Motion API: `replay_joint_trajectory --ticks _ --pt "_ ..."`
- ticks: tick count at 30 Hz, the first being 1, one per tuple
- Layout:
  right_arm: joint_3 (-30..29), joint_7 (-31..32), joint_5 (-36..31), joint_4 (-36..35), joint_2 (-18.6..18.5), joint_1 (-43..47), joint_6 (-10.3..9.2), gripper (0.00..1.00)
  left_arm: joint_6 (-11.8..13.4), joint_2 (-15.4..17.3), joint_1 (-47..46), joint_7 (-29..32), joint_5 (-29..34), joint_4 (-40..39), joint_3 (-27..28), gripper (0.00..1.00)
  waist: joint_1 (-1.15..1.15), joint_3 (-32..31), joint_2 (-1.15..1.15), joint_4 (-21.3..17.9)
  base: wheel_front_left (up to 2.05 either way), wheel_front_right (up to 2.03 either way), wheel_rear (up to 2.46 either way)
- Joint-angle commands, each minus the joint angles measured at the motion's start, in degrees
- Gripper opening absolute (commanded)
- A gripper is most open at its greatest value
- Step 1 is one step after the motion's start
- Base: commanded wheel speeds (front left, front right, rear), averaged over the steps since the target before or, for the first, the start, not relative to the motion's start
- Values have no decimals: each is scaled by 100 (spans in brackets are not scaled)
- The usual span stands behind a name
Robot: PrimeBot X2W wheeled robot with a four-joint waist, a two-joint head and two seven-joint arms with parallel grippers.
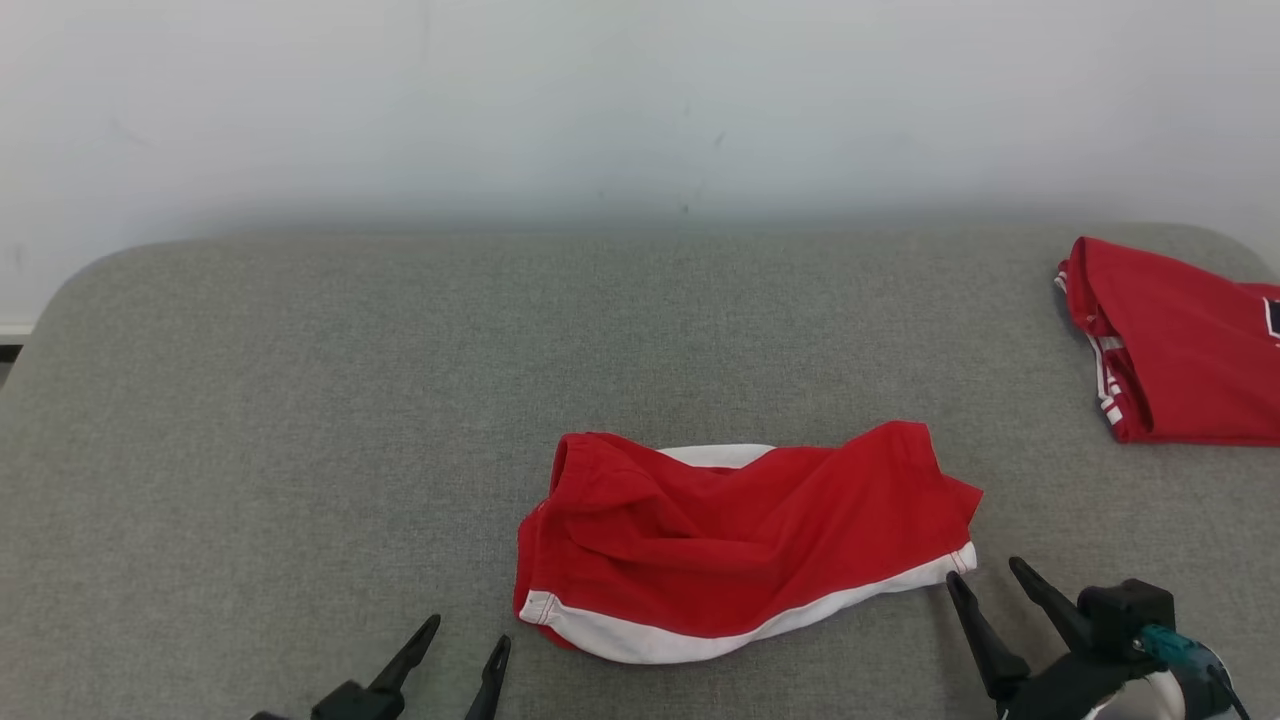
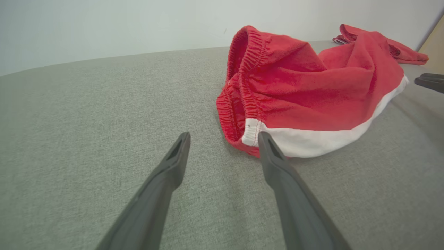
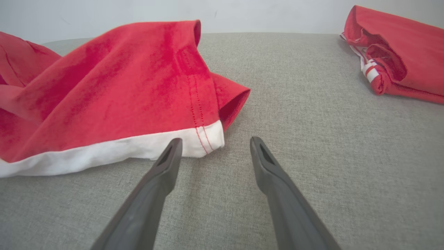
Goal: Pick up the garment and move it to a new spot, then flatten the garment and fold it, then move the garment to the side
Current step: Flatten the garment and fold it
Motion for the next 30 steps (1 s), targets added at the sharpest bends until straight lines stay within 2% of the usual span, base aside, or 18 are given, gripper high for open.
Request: replay_joint_trajectory --ticks 1,7,16,17,18,19,20,21,22,26,30 --pt "99 -2 -42 81 -8 -158 -16 100 14 93 -245 -16 -128 159 -200 100 0 97 0 -7 0 0 0" --pt "472 -40 28 354 -45 -573 -16 100 13 362 -958 -16 -611 782 -1057 100 0 287 0 -57 0 0 0" --pt "893 -113 247 623 -114 -900 -16 100 13 437 -1503 -16 -1134 1170 -1655 100 0 461 0 -93 0 0 0" --pt "950 -122 283 638 -118 -920 -16 81 13 432 -1529 -16 -1240 1205 -1732 100 0 470 0 -97 0 0 0" --pt "1010 -127 329 655 -117 -938 -16 67 13 430 -1557 -16 -1343 1242 -1840 100 0 477 0 -102 0 0 0" --pt "1063 -126 369 676 -125 -958 -16 31 13 436 -1597 -16 -1410 1288 -1935 88 0 485 0 -104 0 0 0" --pt "1113 -131 406 696 -130 -977 -16 5 13 422 -1630 -16 -1526 1355 -2044 60 0 490 0 -106 0 0 0" --pt "1167 -134 444 706 -135 -995 -16 0 13 422 -1687 -16 -1591 1398 -2162 16 0 491 0 -107 0 0 0" --pt "1216 -139 477 717 -141 -1006 -16 0 13 416 -1752 -16 -1659 1424 -2216 0 0 490 0 -106 0 0 0" --pt "1314 -164 678 621 -222 -935 -16 0 13 417 -1736 -16 -1753 1305 -2166 0 0 426 0 -105 0 0 0" --pt "1366 -180 865 175 -300 -633 -16 0 13 533 -1408 -16 -1556 900 -1984 0 0 328 0 -124 0 0 0"
